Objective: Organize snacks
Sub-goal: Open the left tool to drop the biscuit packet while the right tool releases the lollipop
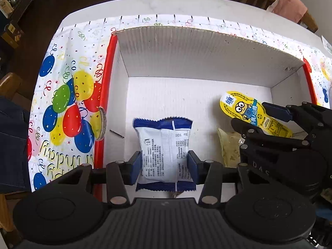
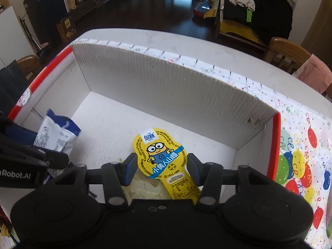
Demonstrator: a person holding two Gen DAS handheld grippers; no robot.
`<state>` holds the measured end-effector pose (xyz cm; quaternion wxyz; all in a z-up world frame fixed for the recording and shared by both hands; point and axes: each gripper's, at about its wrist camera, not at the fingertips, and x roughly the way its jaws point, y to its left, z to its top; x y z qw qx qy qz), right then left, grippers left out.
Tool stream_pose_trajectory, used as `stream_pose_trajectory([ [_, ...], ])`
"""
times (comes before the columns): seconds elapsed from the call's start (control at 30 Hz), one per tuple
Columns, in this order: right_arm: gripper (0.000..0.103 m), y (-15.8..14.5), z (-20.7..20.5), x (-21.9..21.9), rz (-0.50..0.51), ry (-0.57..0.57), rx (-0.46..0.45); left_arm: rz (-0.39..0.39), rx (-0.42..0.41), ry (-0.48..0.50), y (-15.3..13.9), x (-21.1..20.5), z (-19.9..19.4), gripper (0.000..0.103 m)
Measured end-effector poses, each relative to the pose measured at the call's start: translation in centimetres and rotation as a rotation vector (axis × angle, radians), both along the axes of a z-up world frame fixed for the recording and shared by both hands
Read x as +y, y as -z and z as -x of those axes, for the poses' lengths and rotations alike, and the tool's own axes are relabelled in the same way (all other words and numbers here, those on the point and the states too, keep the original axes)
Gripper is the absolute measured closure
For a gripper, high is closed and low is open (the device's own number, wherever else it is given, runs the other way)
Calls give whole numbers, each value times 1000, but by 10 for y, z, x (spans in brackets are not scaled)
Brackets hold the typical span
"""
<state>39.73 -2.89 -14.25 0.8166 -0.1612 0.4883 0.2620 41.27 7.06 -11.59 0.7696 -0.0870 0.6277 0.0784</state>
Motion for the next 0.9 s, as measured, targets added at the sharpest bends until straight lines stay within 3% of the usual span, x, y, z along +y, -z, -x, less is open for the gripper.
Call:
stream_pose_trajectory([
  [0.43,51,-7,2,-4,-19,3,21,3,-37,5,-8,-2,3,56],
  [0.9,41,-56,34,-26,-108,23,-55,26,-155,12,-45,-2,41,48],
])
